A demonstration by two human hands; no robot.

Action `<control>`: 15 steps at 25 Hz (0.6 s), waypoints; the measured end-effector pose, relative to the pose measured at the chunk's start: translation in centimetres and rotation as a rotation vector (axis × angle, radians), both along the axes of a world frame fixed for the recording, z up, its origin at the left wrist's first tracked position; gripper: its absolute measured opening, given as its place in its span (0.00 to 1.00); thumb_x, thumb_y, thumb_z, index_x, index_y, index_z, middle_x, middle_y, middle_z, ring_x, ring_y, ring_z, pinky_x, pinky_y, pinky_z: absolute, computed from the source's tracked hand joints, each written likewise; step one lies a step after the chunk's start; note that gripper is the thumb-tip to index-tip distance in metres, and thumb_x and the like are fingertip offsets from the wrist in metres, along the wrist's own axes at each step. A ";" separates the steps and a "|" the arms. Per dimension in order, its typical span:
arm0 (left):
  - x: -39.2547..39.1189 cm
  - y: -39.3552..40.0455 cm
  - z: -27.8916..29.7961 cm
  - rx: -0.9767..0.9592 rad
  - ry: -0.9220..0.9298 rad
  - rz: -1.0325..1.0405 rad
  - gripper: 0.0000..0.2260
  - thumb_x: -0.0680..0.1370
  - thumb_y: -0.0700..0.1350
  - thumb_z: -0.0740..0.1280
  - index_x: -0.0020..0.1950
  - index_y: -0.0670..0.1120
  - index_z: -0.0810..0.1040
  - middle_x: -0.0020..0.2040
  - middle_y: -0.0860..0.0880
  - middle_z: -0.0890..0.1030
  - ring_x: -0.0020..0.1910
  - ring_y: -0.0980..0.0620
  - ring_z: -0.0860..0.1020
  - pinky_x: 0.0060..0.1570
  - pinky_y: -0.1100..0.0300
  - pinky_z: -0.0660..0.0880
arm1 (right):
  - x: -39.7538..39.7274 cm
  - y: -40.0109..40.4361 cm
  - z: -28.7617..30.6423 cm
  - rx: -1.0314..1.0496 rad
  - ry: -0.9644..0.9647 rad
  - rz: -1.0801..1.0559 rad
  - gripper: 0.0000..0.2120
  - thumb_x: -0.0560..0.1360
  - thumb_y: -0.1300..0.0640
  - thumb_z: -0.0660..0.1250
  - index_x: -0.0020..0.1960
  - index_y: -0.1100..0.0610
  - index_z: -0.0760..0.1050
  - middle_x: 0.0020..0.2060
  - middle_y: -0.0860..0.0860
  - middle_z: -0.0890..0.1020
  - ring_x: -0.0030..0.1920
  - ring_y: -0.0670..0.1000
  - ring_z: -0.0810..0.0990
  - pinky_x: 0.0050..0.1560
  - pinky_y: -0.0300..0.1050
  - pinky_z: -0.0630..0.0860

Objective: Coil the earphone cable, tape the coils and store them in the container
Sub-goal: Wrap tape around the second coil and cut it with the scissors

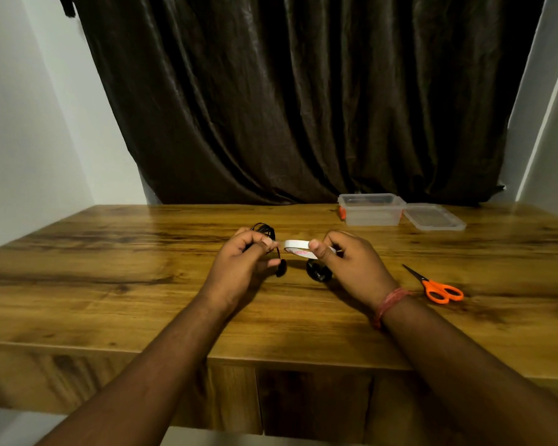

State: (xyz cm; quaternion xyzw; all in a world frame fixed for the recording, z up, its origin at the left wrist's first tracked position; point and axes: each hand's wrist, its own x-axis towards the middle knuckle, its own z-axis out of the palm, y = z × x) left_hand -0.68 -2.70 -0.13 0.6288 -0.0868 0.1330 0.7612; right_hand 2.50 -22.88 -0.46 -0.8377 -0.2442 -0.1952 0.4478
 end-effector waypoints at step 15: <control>-0.3 1.2 0.2 -0.234 0.020 -0.248 0.10 0.79 0.32 0.58 0.42 0.37 0.76 0.45 0.39 0.76 0.49 0.43 0.81 0.46 0.51 0.82 | 0.2 -0.7 0.1 0.012 0.054 0.156 0.12 0.82 0.52 0.59 0.44 0.50 0.77 0.41 0.46 0.78 0.43 0.43 0.76 0.45 0.44 0.73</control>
